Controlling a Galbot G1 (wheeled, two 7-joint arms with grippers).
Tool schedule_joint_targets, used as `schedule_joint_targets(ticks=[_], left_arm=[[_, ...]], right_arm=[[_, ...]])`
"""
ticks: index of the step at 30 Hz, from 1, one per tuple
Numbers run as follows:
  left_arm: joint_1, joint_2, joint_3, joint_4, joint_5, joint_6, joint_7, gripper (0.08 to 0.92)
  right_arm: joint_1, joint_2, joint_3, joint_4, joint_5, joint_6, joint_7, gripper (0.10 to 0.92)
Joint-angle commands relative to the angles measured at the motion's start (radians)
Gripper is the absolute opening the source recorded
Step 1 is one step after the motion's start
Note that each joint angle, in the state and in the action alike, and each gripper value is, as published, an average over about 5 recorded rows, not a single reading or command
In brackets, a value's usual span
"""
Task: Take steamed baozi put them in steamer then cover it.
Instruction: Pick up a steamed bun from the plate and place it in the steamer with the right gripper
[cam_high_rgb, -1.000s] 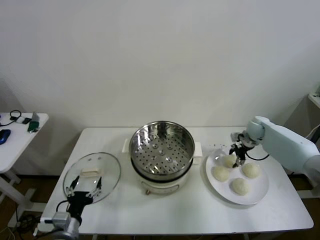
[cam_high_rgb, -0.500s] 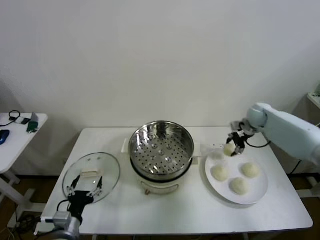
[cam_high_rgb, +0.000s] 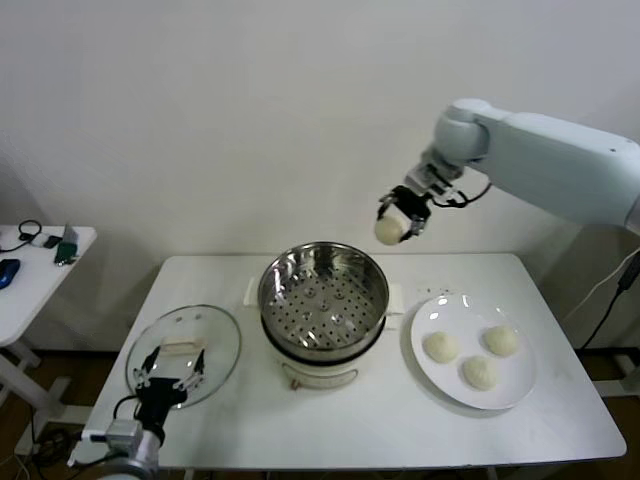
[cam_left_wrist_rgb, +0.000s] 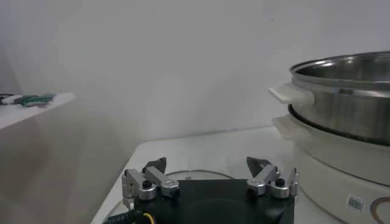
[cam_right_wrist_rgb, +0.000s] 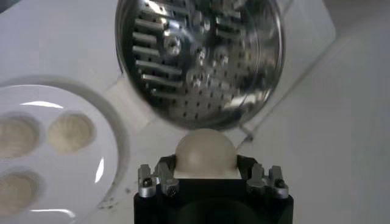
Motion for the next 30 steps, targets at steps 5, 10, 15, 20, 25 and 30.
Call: schedule_joint_targets(ticks=[5,10,15,20,25,30], left_arm=[[0.001,0.005,-0.005,-0.006,-0.001,0.002,0.0,0.823],[0.005,0.005,-0.005,-0.008,-0.001,-0.001,0.0,0.823],[0.009,0.004,-0.005,-0.009,-0.001,-0.002,0.0,0.823],[0.009,0.003,-0.003,-0.005,0.001,-0.003,0.0,0.823],[0.009,0.001,-0.002,-0.003,0.002,-0.005,-0.001,0.823],[0.008,-0.001,-0.003,0.0,0.002,-0.008,-0.004,0.823]], right_arm=[[-0.033,0.157,-0.044,0.08,-0.207,0.115,0.07,0.67],[-0.155,0.186,-0.004,-0.034,-0.358,0.122,0.125,0.67],[-0.25,0.206,0.033,-0.124,-0.401,0.122,0.153,0.67],[-0.3,0.216,0.05,-0.186,-0.429,0.123,0.171,0.67],[-0.329,0.224,0.066,-0.228,-0.441,0.121,0.189,0.67],[-0.35,0.229,0.075,-0.243,-0.444,0.109,0.215,0.67]])
